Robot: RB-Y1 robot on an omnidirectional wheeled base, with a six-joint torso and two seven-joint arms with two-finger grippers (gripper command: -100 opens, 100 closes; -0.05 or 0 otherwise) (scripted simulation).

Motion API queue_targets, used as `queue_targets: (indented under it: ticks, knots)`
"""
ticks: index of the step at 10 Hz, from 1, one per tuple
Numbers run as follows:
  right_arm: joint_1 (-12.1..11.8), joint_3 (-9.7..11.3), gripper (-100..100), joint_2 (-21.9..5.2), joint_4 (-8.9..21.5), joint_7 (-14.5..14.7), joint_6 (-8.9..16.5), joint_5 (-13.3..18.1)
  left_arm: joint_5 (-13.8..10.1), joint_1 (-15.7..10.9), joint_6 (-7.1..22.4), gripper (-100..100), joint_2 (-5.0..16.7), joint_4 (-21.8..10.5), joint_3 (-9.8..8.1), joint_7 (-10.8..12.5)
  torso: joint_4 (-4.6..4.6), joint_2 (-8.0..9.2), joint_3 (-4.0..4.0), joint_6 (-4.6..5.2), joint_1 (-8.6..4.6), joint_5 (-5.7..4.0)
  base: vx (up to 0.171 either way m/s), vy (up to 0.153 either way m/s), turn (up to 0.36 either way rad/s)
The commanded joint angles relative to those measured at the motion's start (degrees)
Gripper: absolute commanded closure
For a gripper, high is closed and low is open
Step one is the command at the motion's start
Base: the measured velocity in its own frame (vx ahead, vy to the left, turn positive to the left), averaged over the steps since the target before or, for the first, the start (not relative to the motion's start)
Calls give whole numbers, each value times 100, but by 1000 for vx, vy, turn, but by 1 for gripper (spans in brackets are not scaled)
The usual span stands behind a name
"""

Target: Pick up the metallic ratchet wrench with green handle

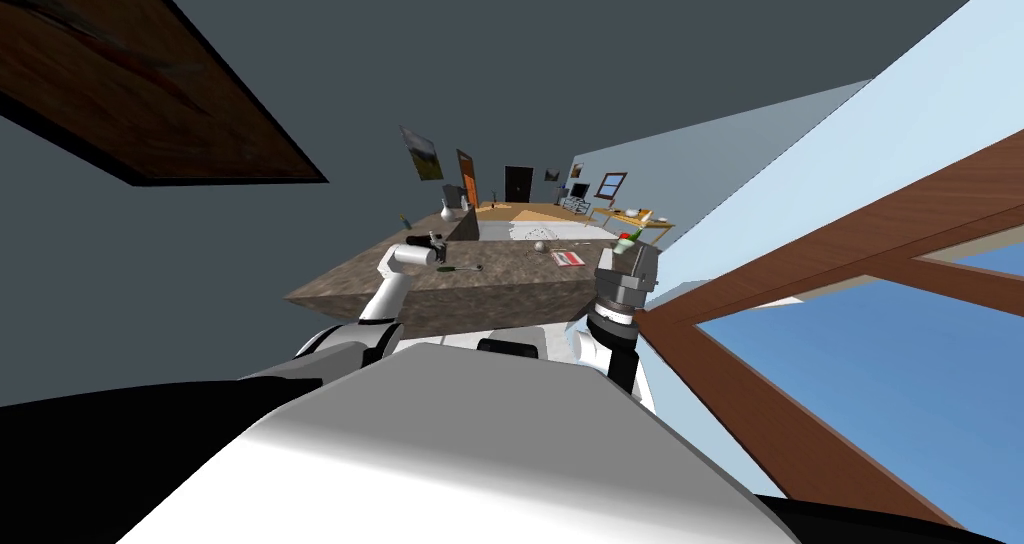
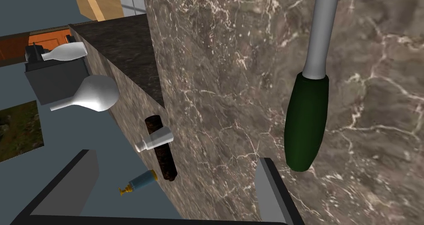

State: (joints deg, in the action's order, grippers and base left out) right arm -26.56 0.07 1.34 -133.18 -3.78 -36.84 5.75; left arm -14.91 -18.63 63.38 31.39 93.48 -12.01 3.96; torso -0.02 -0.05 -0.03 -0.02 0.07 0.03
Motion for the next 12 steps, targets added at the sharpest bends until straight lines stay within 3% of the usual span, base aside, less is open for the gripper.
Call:
queue_targets:
  ticks: [1,2,3,5,6,7,12]
  knots:
    - [0,0,0,0,0,0,0,0,-91,-212,286,-100,51,-286,-20,53,0,0,0,0,0,0,18,35,-101]
    - [0,0,0,0,0,0,0,0,-91,-212,454,-100,51,-367,-20,53,0,-3,-2,2,4,0,18,34,-55]
    - [0,0,0,0,0,0,0,0,-155,-391,603,-100,79,-604,-28,105,-1,-3,-2,-1,5,1,21,28,-98]
    - [0,0,0,0,0,0,0,0,-155,-391,807,-100,79,-661,-28,105,-1,-3,-2,-1,4,1,9,24,-14]
    - [0,0,0,0,0,0,0,0,-216,-563,1035,-100,100,-949,-34,155,0,1,1,-2,-1,0,11,23,-97]
    - [0,0,0,0,0,0,0,0,-216,-563,1142,-100,100,-951,-34,155,0,-1,-1,2,0,0,17,30,-66]
    - [0,0,0,0,0,0,0,0,-378,-1022,1957,-100,127,-1723,-38,292,-1,-4,-3,-2,3,1,20,34,-80]
